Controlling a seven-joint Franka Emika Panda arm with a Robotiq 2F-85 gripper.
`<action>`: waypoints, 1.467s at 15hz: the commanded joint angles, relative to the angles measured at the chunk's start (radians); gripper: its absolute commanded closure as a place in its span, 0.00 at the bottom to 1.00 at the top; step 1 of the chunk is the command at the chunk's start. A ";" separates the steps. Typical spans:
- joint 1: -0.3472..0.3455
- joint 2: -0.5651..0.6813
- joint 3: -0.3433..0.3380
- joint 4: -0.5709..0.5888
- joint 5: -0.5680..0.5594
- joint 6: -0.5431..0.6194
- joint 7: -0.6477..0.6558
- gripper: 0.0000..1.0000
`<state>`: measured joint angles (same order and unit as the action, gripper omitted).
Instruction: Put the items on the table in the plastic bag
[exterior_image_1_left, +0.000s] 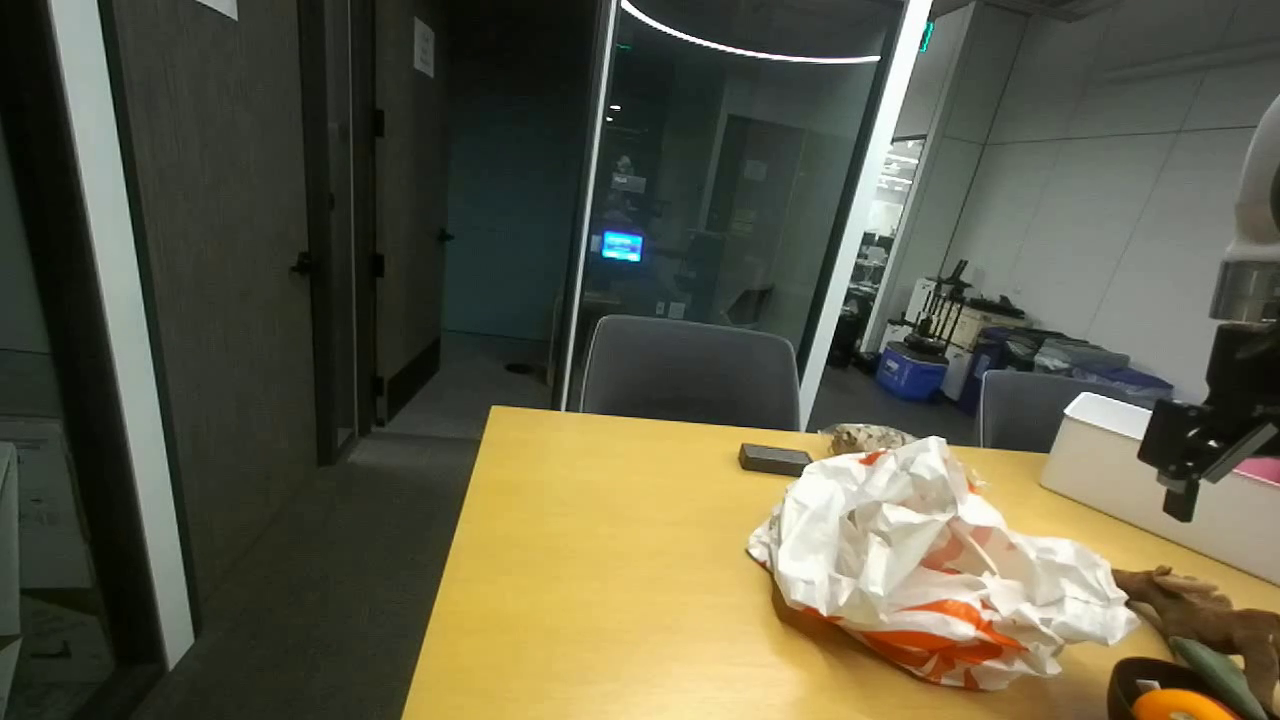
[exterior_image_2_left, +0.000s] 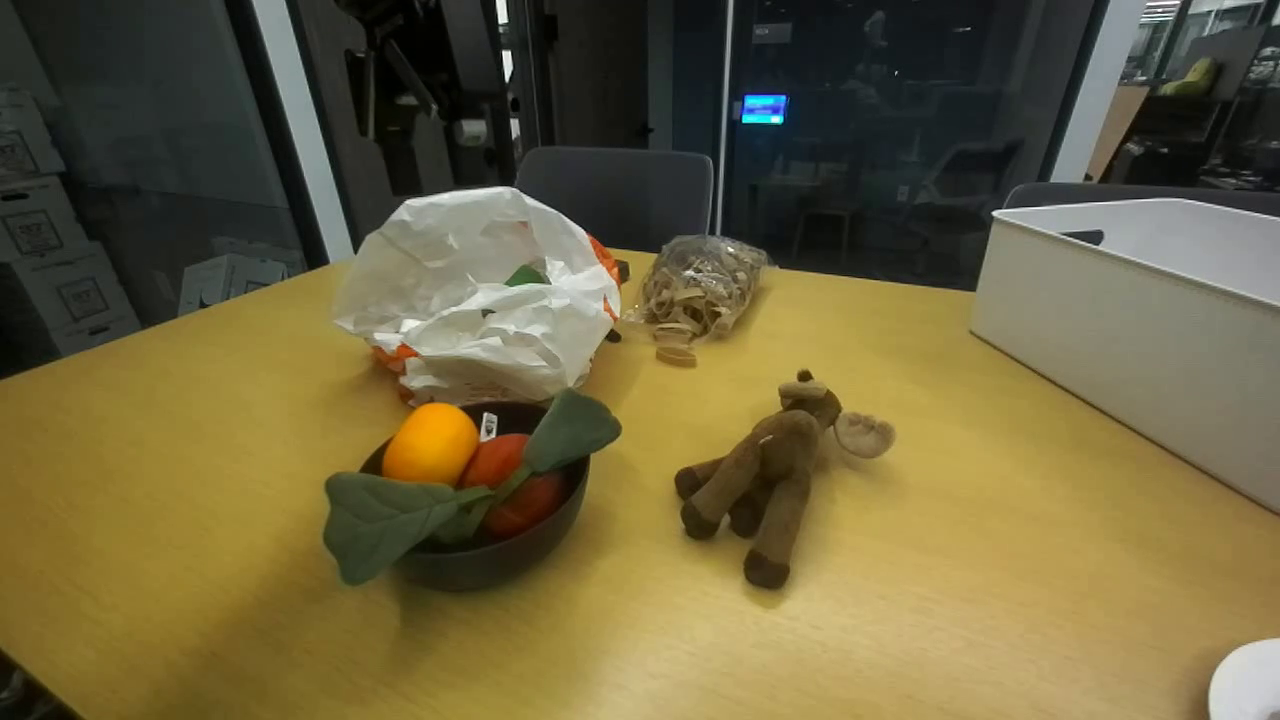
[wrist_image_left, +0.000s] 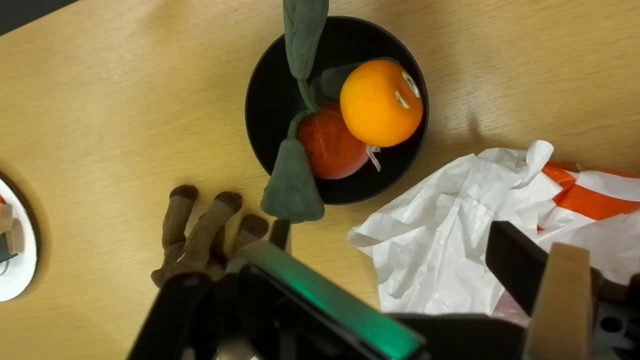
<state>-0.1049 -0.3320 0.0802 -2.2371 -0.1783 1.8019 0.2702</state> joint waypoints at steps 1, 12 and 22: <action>0.024 0.010 -0.016 -0.004 -0.013 -0.016 0.000 0.00; 0.028 -0.040 -0.057 -0.266 0.012 0.052 -0.022 0.00; -0.001 0.038 -0.101 -0.429 0.062 0.422 -0.013 0.00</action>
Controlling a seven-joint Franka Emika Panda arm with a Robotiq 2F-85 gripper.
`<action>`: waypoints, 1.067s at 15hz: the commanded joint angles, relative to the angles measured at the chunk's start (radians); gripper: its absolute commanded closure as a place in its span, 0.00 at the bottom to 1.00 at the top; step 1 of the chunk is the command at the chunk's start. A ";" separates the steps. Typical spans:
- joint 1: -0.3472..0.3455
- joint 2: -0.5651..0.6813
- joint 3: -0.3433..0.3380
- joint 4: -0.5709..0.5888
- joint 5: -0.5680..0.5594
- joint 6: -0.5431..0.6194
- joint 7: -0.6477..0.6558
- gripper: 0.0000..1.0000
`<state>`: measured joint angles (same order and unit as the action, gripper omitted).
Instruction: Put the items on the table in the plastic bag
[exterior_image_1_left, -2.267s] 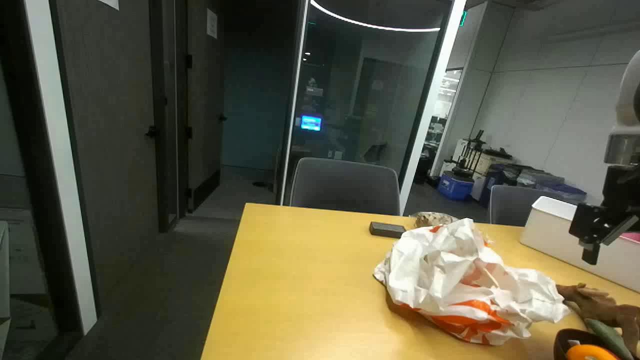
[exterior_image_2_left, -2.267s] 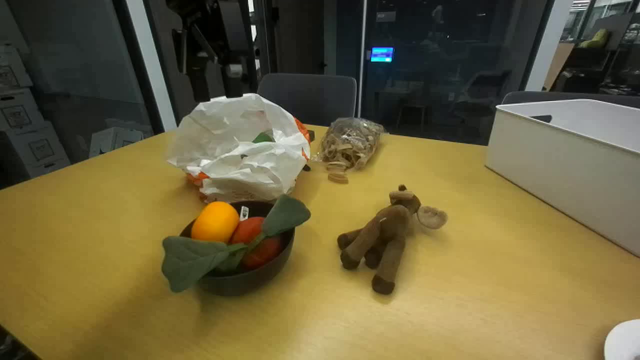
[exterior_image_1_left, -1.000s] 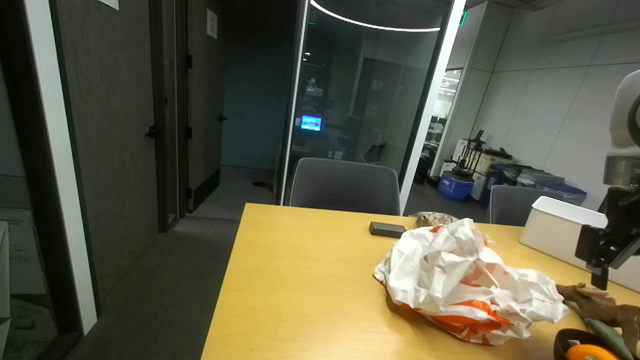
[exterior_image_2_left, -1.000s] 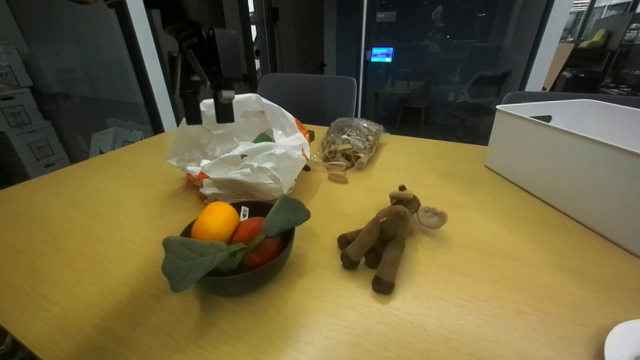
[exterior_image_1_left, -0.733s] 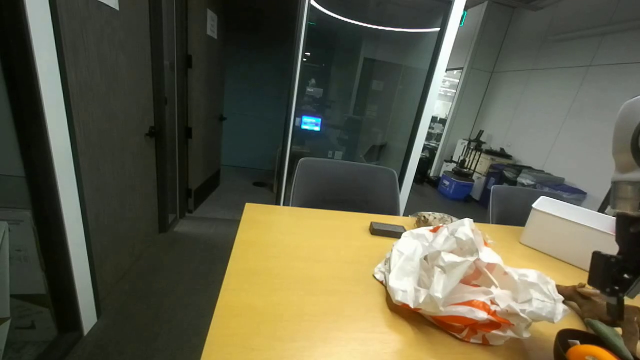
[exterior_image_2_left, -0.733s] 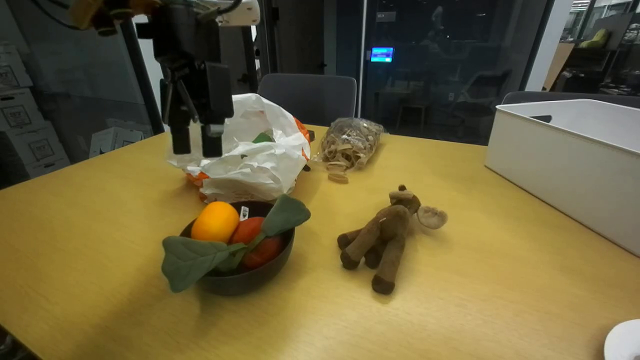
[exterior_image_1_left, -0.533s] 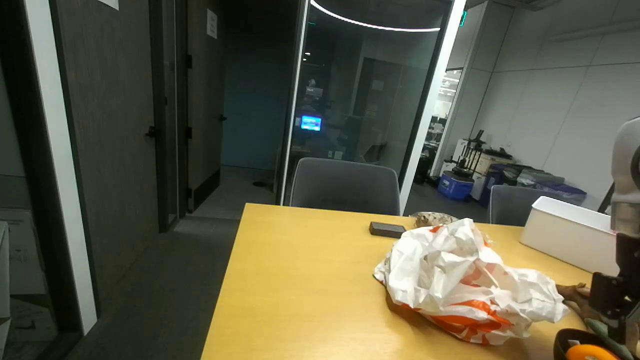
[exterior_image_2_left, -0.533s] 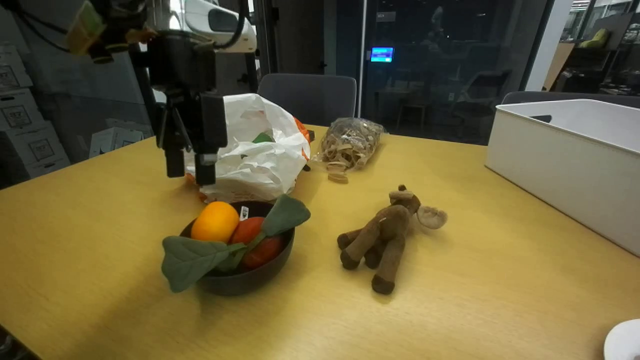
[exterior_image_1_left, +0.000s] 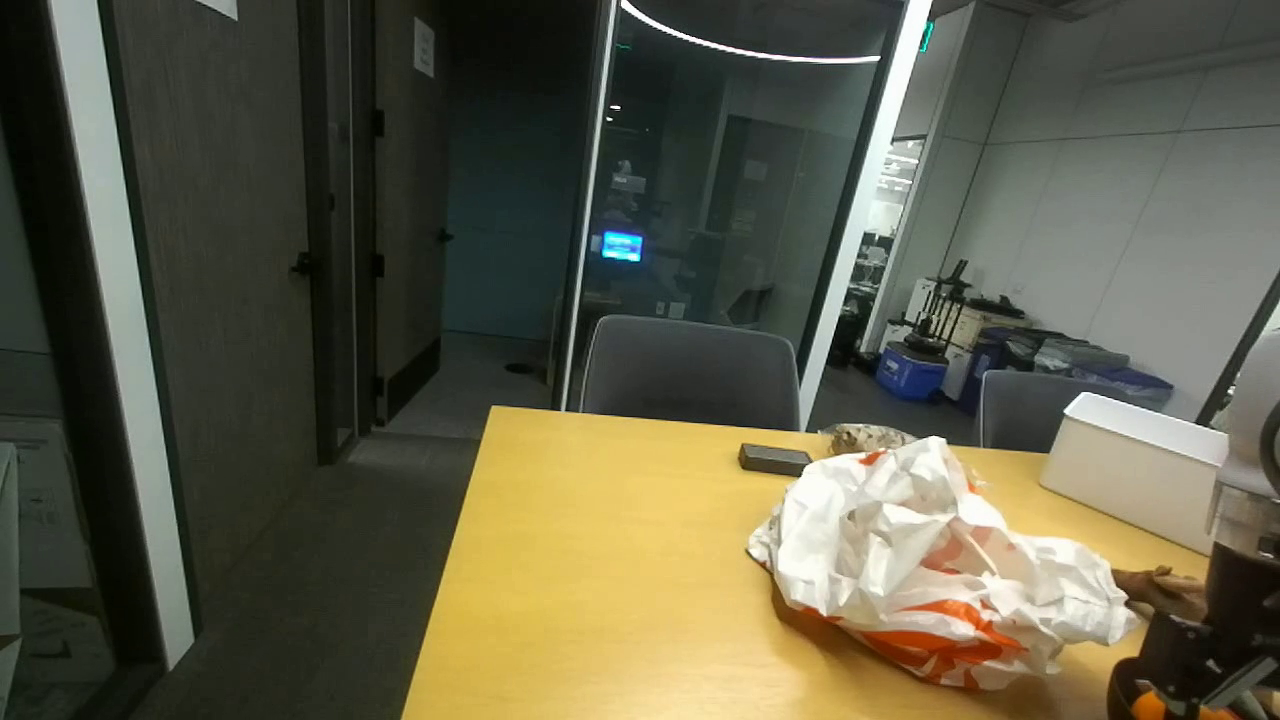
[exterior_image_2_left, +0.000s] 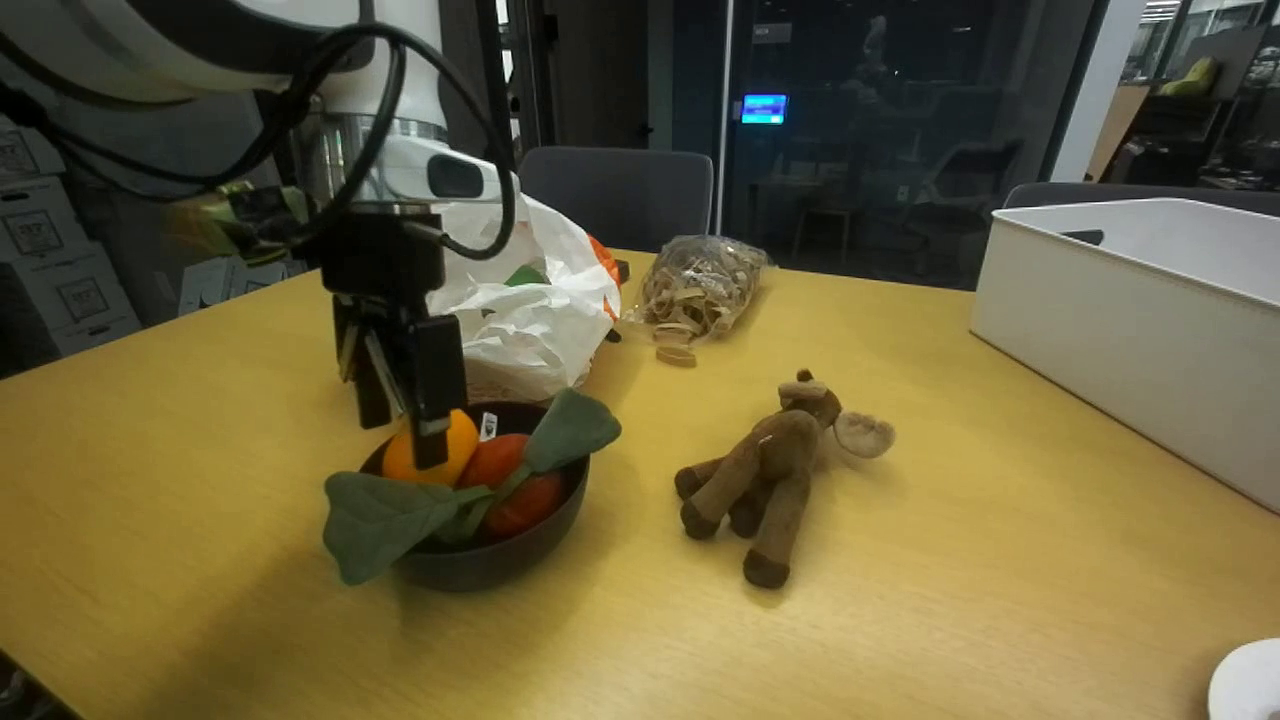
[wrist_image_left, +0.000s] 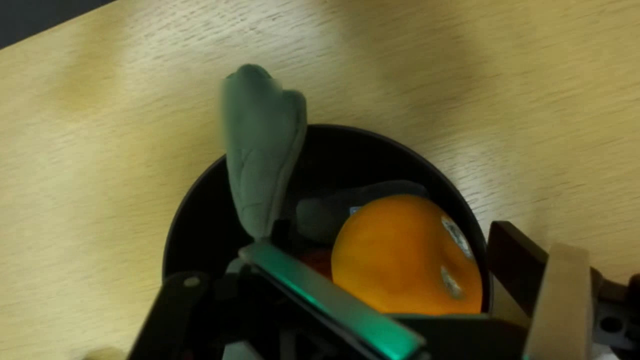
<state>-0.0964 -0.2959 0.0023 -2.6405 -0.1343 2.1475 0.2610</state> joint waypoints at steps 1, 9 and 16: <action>-0.013 0.006 -0.028 -0.031 0.017 0.097 -0.002 0.00; -0.015 0.006 -0.033 -0.067 0.013 0.205 -0.006 0.66; -0.043 -0.125 -0.037 -0.077 -0.013 0.182 -0.014 0.67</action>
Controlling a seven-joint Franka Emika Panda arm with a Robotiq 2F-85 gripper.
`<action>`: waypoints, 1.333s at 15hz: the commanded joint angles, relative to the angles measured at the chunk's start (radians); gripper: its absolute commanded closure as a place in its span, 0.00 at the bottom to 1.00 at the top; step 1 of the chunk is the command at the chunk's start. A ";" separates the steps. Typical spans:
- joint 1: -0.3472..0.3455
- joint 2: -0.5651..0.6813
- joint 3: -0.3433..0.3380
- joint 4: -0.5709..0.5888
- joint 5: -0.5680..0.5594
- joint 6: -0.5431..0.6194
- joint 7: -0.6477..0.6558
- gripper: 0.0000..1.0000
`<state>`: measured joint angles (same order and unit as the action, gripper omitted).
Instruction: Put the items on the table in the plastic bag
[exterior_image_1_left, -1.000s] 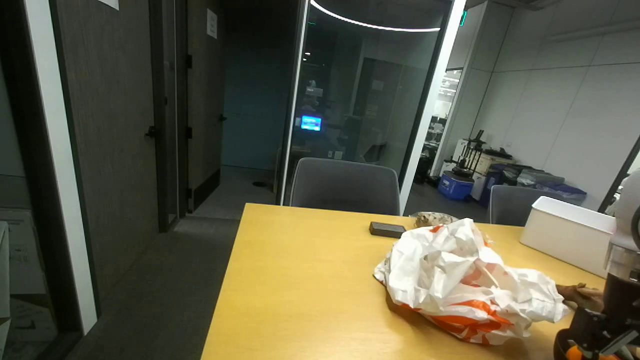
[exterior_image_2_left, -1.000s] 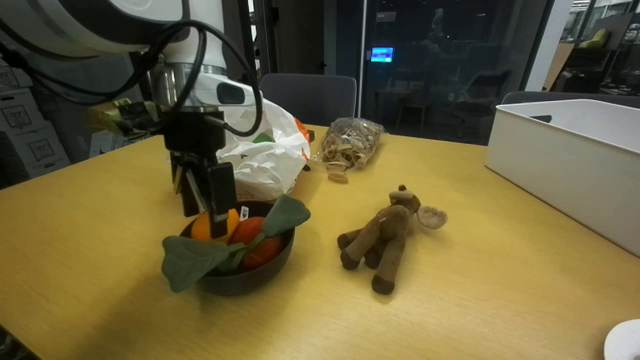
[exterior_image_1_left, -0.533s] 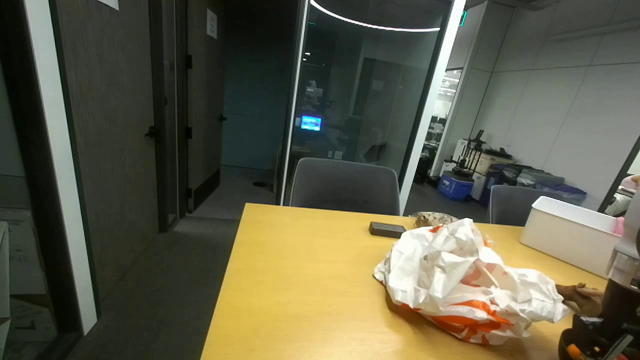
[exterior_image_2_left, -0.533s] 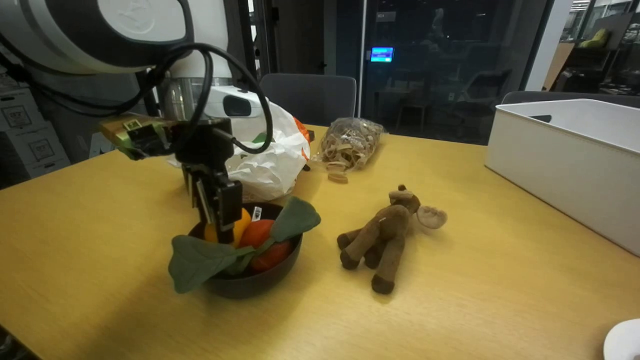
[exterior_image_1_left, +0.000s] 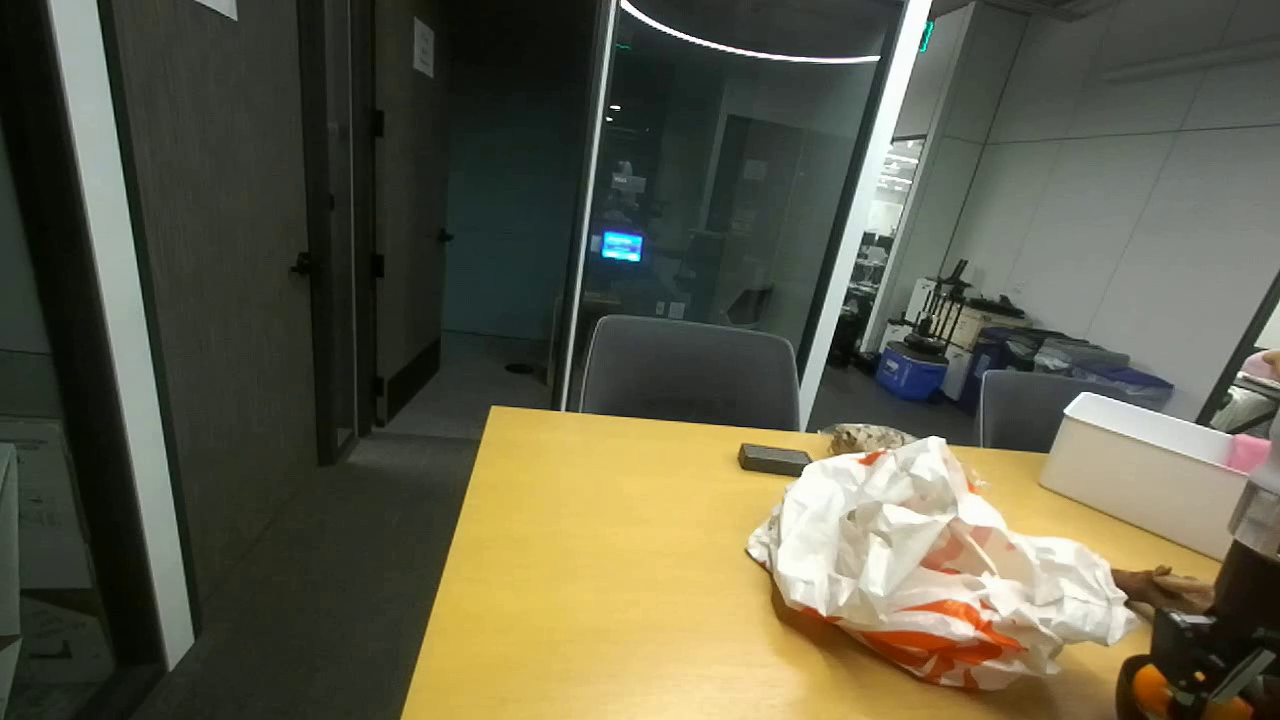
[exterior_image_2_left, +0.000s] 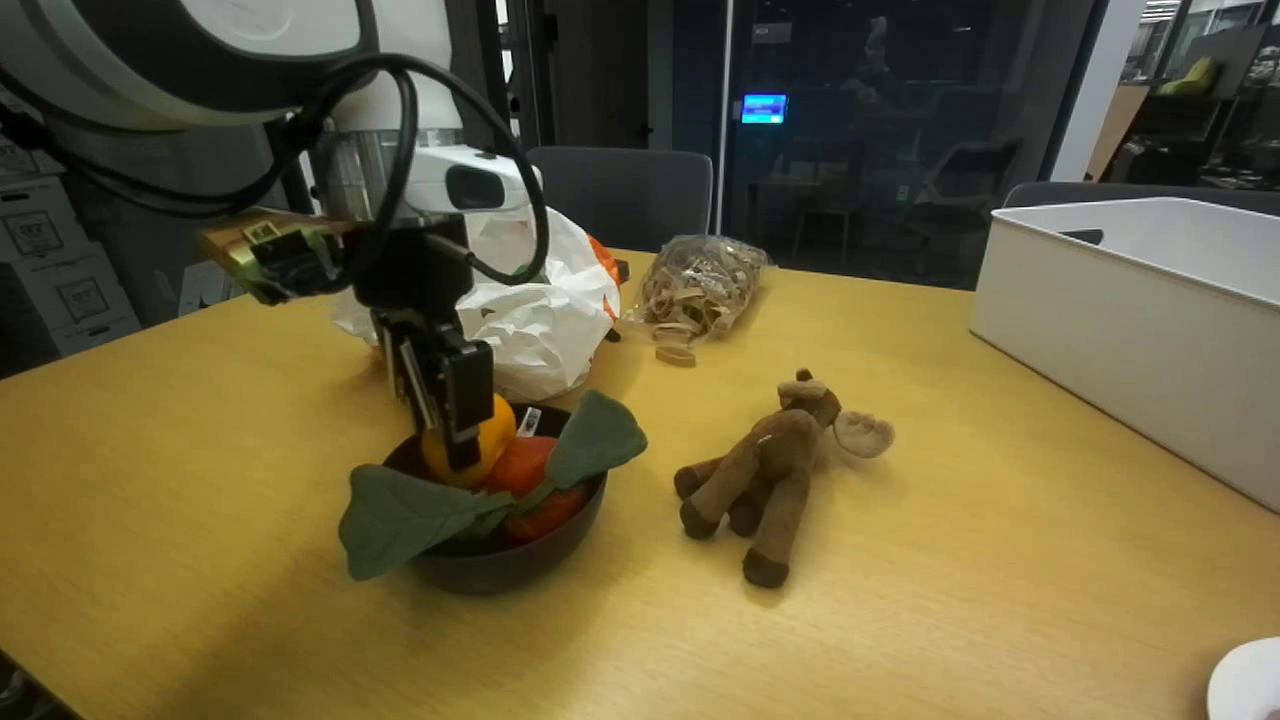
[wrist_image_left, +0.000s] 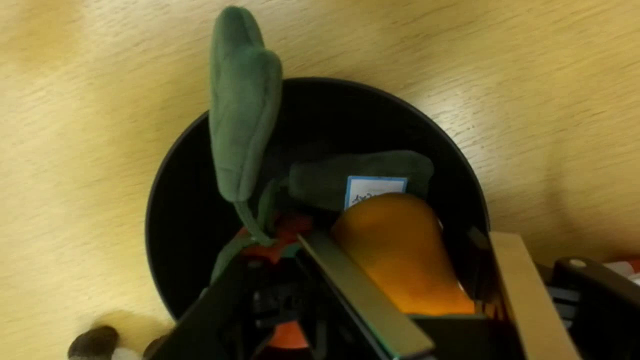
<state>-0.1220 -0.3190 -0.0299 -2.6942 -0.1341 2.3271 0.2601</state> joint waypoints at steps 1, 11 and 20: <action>-0.022 -0.128 -0.004 -0.022 -0.017 0.001 -0.018 0.67; 0.061 -0.243 0.100 0.150 -0.043 0.024 -0.109 0.67; 0.160 0.111 0.144 0.394 -0.011 -0.005 -0.172 0.67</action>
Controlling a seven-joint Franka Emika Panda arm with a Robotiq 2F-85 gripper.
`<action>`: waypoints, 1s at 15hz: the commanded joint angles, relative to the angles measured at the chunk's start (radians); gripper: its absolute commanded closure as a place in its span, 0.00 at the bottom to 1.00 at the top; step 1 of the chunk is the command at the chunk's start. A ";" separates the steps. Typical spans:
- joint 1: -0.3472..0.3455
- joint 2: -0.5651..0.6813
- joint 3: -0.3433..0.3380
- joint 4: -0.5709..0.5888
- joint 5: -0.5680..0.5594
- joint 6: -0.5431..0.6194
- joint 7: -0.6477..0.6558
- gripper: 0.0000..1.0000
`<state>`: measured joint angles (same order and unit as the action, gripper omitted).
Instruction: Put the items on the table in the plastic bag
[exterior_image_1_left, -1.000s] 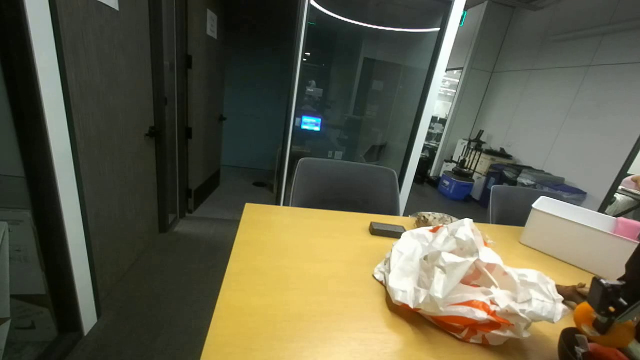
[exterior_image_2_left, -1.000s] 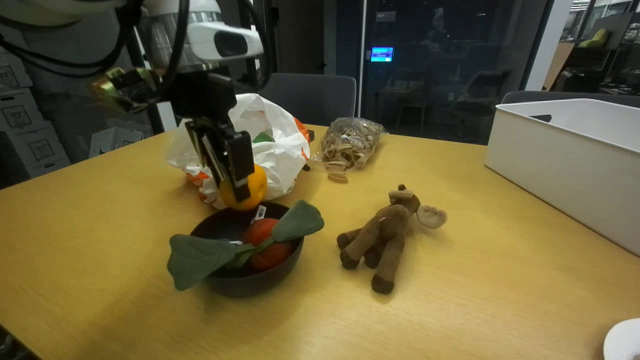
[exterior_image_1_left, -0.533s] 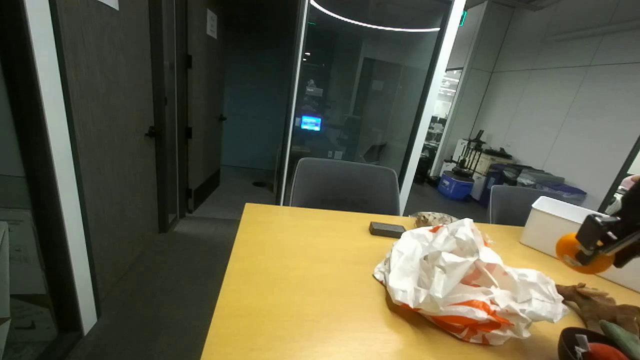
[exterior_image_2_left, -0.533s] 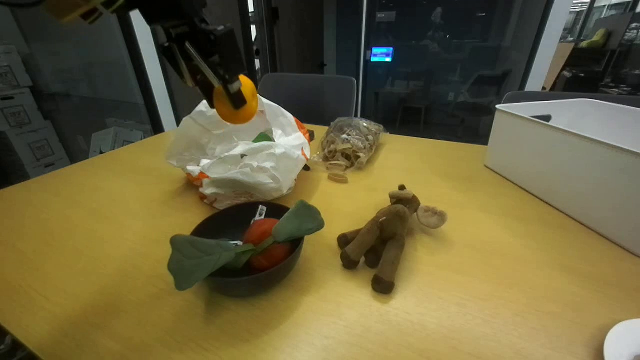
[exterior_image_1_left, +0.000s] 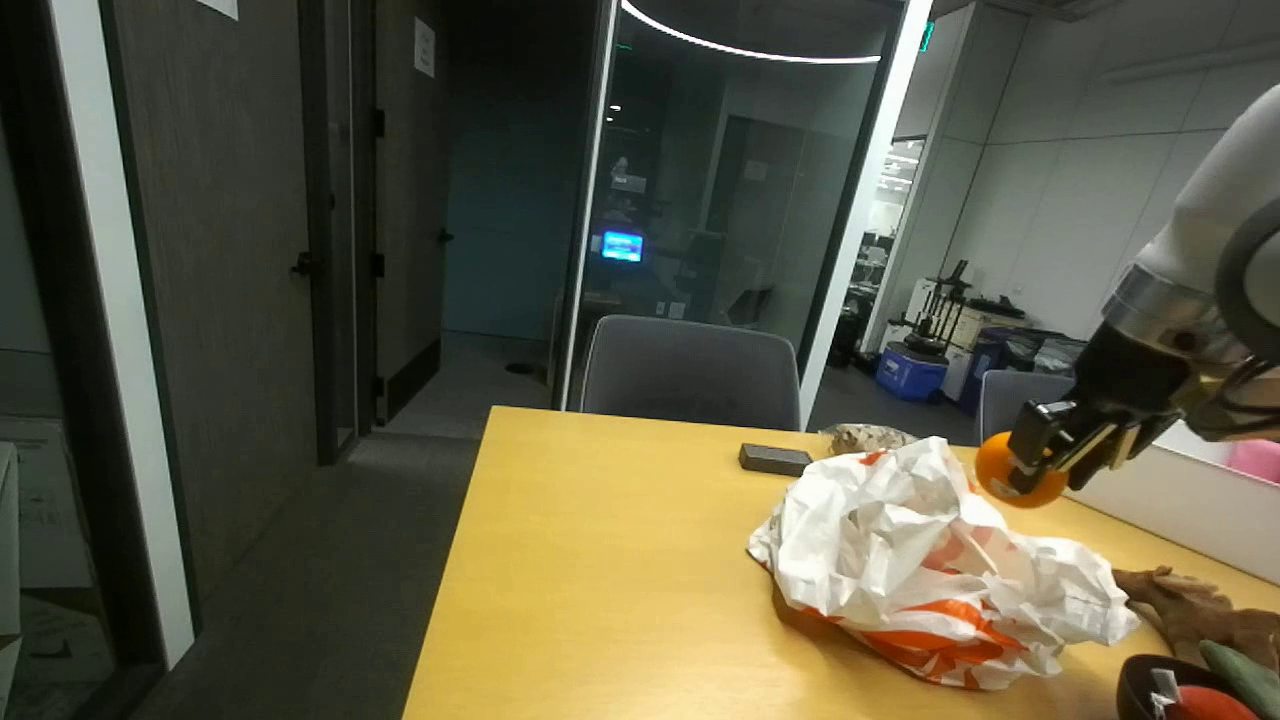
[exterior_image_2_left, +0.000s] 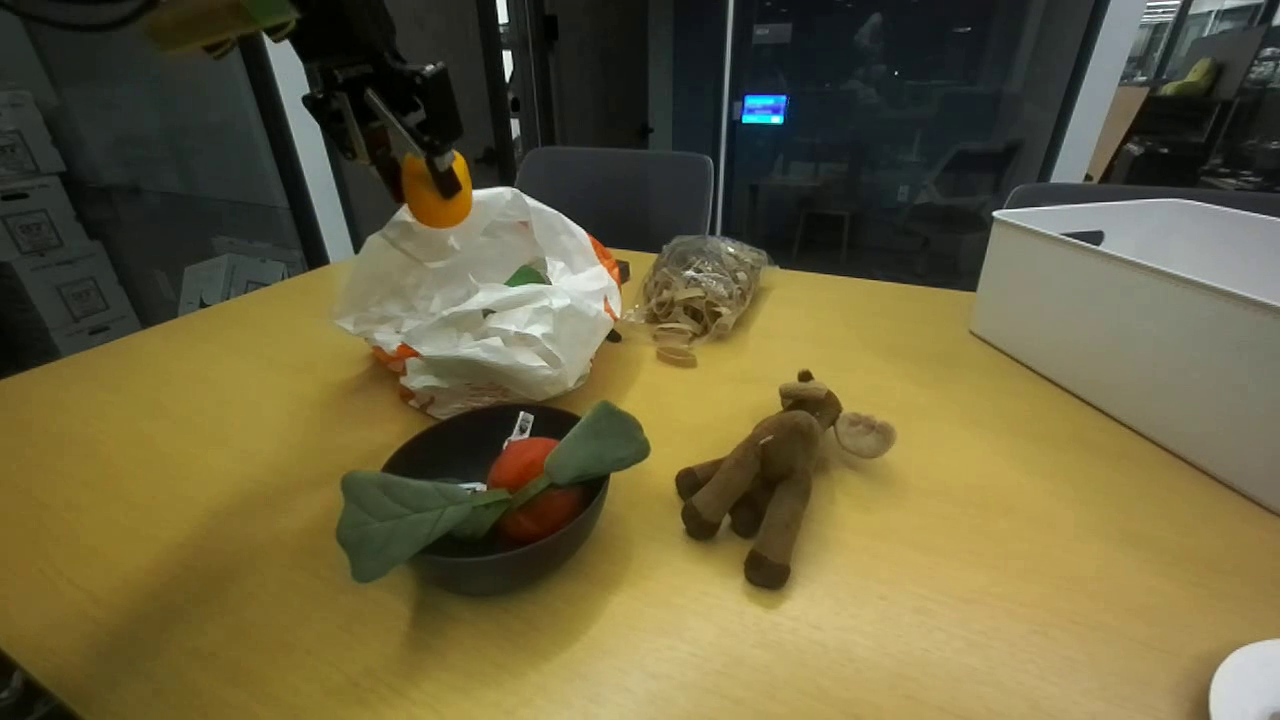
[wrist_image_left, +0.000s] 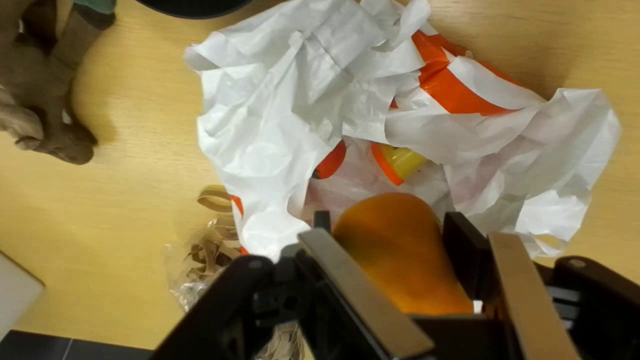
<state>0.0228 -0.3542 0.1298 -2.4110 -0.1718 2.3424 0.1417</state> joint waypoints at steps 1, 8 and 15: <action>0.014 0.186 -0.018 0.136 0.024 -0.023 -0.061 0.67; 0.016 0.343 -0.033 0.277 0.023 -0.061 -0.079 0.17; -0.009 0.291 -0.083 0.293 0.081 -0.195 -0.107 0.00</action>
<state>0.0230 -0.0187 0.0757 -2.1351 -0.1112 2.2449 0.0515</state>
